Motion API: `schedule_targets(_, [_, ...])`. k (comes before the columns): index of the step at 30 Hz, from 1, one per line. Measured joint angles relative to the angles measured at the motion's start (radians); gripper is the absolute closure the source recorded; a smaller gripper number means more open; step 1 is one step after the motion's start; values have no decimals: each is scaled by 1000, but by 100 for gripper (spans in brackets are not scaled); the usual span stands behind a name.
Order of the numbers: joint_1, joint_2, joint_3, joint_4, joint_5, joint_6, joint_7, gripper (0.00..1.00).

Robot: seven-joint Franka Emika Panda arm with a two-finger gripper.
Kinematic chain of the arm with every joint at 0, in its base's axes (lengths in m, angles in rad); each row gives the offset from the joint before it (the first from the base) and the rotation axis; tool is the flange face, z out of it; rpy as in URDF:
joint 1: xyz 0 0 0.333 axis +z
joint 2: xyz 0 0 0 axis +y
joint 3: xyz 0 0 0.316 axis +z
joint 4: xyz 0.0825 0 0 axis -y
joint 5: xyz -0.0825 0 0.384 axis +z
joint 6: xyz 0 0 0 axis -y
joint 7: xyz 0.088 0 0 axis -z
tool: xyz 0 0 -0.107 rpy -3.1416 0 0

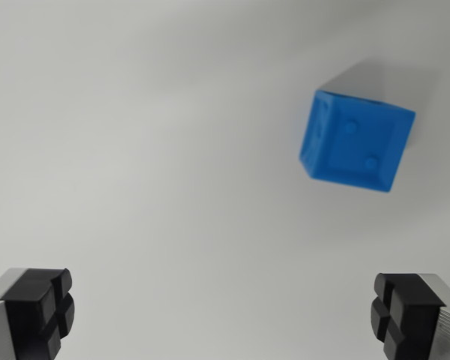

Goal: Stack cube

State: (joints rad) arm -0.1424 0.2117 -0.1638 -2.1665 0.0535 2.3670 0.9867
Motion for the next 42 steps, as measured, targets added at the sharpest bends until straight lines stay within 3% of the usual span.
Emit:
schedule_targets(15, [-47,81,-33,-21,37,99,21,0])
schedule_targets(26, [-86,154,-50,-21,75,169,29,0])
schedule_targets(29, [-90,174,-48,-20,84,190,27,0])
schedule_targets(42, [-107,298,-19,-3,130,292,-2,0])
